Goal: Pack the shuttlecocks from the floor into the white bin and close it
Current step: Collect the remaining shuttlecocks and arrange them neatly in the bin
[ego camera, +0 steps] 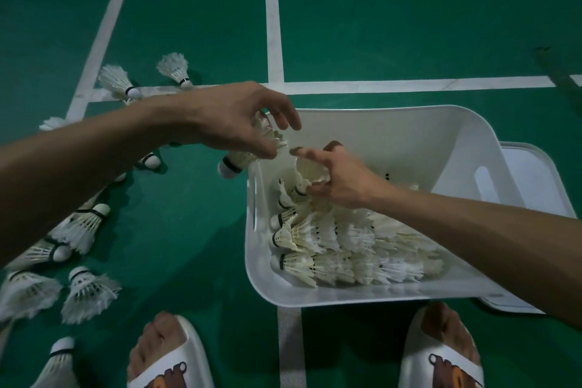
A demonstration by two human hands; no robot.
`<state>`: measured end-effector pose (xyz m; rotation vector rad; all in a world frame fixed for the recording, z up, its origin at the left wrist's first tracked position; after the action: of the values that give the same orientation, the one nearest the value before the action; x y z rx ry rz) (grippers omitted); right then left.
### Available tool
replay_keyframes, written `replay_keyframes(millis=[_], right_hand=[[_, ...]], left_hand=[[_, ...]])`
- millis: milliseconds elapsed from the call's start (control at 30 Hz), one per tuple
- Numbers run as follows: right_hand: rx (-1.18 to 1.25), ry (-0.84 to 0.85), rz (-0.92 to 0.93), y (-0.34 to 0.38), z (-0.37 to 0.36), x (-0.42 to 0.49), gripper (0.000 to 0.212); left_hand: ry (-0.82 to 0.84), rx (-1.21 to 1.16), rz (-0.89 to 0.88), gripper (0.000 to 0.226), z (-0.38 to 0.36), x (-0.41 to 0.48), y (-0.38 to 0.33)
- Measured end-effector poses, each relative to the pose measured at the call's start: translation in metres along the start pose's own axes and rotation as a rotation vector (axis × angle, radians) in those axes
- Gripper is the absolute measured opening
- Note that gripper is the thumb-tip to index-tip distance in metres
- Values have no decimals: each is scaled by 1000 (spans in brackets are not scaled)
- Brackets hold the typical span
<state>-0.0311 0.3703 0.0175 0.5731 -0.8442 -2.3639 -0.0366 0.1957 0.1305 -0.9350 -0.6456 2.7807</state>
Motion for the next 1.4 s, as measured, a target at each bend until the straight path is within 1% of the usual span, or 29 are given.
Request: replay_keyframes(millis=[67, 133, 233, 300, 367, 467, 567, 633, 733, 800, 833, 900, 933, 1067, 1133, 1233, 1300, 1400], right_hand=[[-38, -4, 2, -2, -3, 1, 63], [-78, -13, 3, -2, -4, 2, 63], [-126, 32, -12, 2, -4, 2, 74], [-137, 85, 1, 6, -4, 3, 82], [-166, 119, 11, 9, 0, 6, 82], [-174, 102, -6, 7, 2, 8, 75], [-196, 89, 44, 3, -5, 8, 64], [-186, 97, 47, 2, -7, 7, 70], [-164, 102, 60, 3, 3, 4, 88], [-99, 57, 46, 5, 16, -1, 90], [-10, 19, 20, 5, 22, -5, 87], [206, -52, -9, 6, 35, -17, 77], [285, -86, -12, 6, 41, -23, 76], [420, -221, 59, 3, 64, -48, 86], [426, -239, 99, 4, 68, -56, 90], [384, -200, 120, 7, 65, -57, 90], [328, -188, 110, 9, 61, -53, 83], [238, -180, 90, 5, 59, -48, 70]], left_hand=[[-12, -11, 7, 44, 0, 0, 2], [-40, -29, 13, 41, 2, 1, 6], [-66, -55, 15, 37, 5, 4, 10], [-89, -56, 8, 38, 7, 3, 9], [-117, -57, 4, 45, 9, 1, 6], [-156, -40, 12, 62, 9, -1, 3], [-126, -58, 11, 74, 9, -2, -2], [-90, -100, 17, 78, 9, -3, -7], [-102, -217, -10, 75, 8, -5, -16], [-138, -260, -33, 81, 8, -7, -24], [-154, -263, -37, 83, 7, -7, -27], [-169, -216, -37, 85, 2, -7, -33], [-161, -173, -34, 86, -4, -5, -36], [-134, -52, -40, 83, -31, 9, -42], [-143, 9, -49, 83, -43, 17, -45], [-202, 116, -68, 83, -55, 28, -53], [-223, 129, -81, 80, -60, 33, -57], [-211, 63, -89, 80, -64, 39, -55]])
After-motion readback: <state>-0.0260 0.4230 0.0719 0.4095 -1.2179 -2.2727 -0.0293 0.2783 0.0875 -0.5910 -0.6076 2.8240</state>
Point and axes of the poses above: each hand's wrist, its own x-axis towards the middle knuckle, its own z-axis out of the back of the hand, y = z × x, the point moved 3 cm from there along x, towards the middle knuckle, and after that the axes turned 15 degrees about z, right-handed, at the moved point
